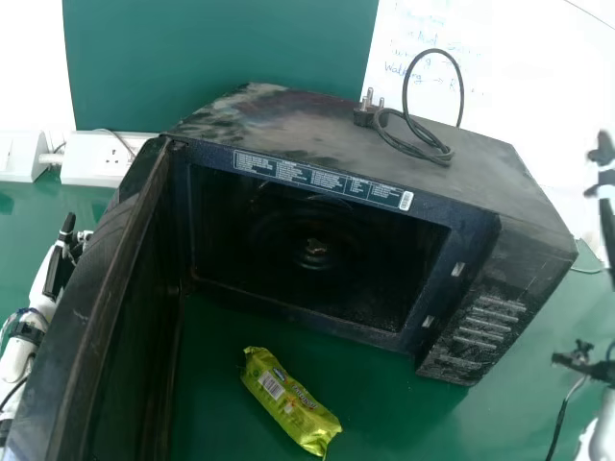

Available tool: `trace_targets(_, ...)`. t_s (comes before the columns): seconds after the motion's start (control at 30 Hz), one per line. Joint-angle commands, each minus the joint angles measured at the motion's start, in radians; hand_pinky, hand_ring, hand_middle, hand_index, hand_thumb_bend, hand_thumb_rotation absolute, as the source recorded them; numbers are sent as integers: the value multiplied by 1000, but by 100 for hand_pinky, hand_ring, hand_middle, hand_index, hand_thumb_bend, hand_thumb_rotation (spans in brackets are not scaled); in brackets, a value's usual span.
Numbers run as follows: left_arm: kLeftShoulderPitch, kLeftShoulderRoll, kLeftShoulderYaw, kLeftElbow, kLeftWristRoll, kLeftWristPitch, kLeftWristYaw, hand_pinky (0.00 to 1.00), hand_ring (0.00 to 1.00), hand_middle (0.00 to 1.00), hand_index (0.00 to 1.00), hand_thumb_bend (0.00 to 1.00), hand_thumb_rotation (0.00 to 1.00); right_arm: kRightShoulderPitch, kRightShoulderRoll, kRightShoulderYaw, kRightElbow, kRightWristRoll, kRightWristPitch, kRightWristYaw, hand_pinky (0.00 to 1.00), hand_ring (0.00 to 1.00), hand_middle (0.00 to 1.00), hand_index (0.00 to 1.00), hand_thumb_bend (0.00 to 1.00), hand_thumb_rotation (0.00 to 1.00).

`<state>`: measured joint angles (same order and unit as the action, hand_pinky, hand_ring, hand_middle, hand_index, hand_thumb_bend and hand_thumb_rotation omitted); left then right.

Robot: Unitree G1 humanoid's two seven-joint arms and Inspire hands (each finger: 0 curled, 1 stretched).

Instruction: Put biscuit inside oven

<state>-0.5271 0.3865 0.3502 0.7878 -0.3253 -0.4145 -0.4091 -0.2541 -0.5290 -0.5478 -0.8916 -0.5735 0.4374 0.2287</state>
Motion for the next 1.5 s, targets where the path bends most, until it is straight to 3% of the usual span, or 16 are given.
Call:
trace_targets(0.0,10,3,10,-11,-3,1,-1,28,31,39,49,52,7,27,-51,-30,-27,64,-9,75,20,26,39,54,71,45)
trace_targets(0.07,10,2,10,-10,-3,1,0,28,31,39,49,52,7,42,-77,-51,-34,113,-19,122,20,28,41,55,73,46)
trace_targets(0.13,10,2,9,-9,0,-2,3,28,31,39,49,52,7,53,-97,-81,-37,194,-22,177,22,32,45,58,69,35)
trace_targets(0.23,10,1,8,-13,2,2,9,28,31,39,49,52,7,65,-107,-83,-50,244,-3,209,27,34,43,59,74,27)
trace_targets(0.37,12,1,6,-16,3,4,9,28,31,39,49,52,7,99,-168,-93,-56,281,14,283,28,35,44,64,74,26)
trace_targets(0.43,14,1,5,-20,7,4,16,28,32,39,49,52,7,114,-194,-116,-44,323,-7,322,26,34,44,65,76,30)
trace_targets(0.47,14,1,5,-22,5,5,13,28,31,39,49,52,7,124,-208,-126,-41,326,-11,333,28,36,45,66,72,28)
trace_targets(0.67,13,2,5,-19,3,2,7,28,32,39,49,52,7,157,-254,-161,-48,386,32,396,35,44,54,70,81,38)
trace_targets(0.73,13,2,5,-18,4,1,7,28,31,39,49,52,7,180,-265,-162,-27,375,-36,391,36,45,55,71,83,37)
trace_targets(0.8,11,1,6,-14,1,0,5,28,32,39,49,52,7,209,-277,-158,-5,347,-115,383,37,47,56,71,82,44)
trace_targets(0.93,11,0,5,-13,3,-1,7,28,32,39,49,52,7,219,-279,-154,19,398,-179,400,40,51,58,72,89,53)
trace_targets(0.97,11,0,6,-14,2,0,5,28,32,39,49,52,7,217,-281,-155,31,432,-183,413,39,50,59,72,87,49)
trace_targets(1.1,12,-1,5,-18,1,5,6,28,32,39,49,52,7,220,-327,-142,-2,459,-113,453,39,52,62,73,90,52)
trace_targets(1.27,11,-1,6,-16,1,5,5,28,32,39,49,52,7,230,-369,-99,15,412,-184,453,45,58,66,77,93,64)
trace_targets(1.47,16,-2,3,-30,5,14,17,28,31,39,49,52,7,232,-373,-68,18,370,-232,441,40,52,60,77,99,68)
